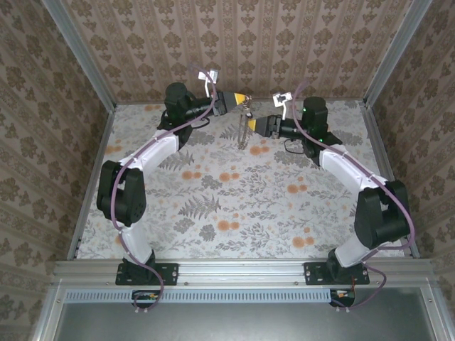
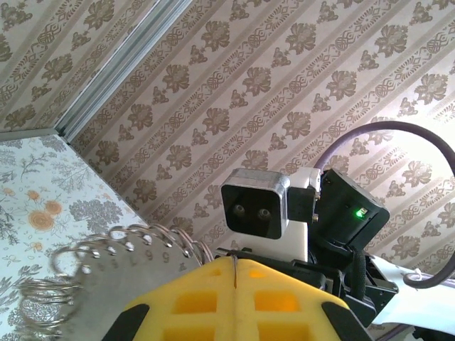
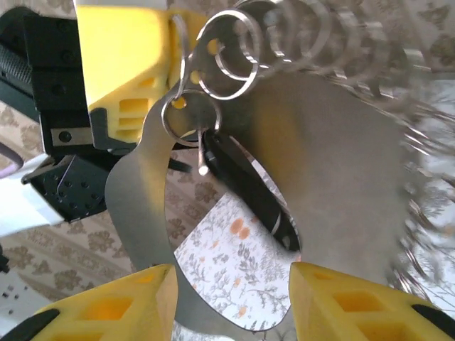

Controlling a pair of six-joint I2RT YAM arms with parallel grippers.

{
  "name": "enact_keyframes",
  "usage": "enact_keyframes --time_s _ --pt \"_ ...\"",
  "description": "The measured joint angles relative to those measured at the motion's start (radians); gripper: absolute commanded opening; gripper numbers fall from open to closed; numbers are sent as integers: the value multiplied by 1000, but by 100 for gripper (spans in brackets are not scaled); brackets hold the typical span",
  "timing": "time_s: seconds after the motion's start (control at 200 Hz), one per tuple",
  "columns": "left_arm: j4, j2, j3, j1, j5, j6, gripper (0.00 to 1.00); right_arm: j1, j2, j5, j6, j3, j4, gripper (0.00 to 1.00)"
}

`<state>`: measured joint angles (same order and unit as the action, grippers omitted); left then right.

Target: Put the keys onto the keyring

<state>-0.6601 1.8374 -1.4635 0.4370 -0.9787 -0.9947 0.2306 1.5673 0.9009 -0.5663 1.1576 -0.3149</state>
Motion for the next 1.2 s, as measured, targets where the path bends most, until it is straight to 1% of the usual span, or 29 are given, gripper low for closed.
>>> enact_keyframes --time_s 0.105,0.235,0.425,0.67,0.97,1.2 --pt "0 0 0 0 0 0 0 -15 -44 -35 -20 -21 0 45" --pt "0 0 0 0 0 1 0 -16 -69 -81 -74 -21 -34 41" --pt "2 0 2 1 2 16 0 -16 -67 -146 -210 -20 -130 36" --pt "10 0 3 8 8 24 0 -13 -20 -192 -352 7 -266 35" --pt "20 0 3 8 11 27 0 23 29 -199 -404 30 -298 36" --pt "23 0 3 8 11 30 0 41 45 -198 -409 60 -314 34"
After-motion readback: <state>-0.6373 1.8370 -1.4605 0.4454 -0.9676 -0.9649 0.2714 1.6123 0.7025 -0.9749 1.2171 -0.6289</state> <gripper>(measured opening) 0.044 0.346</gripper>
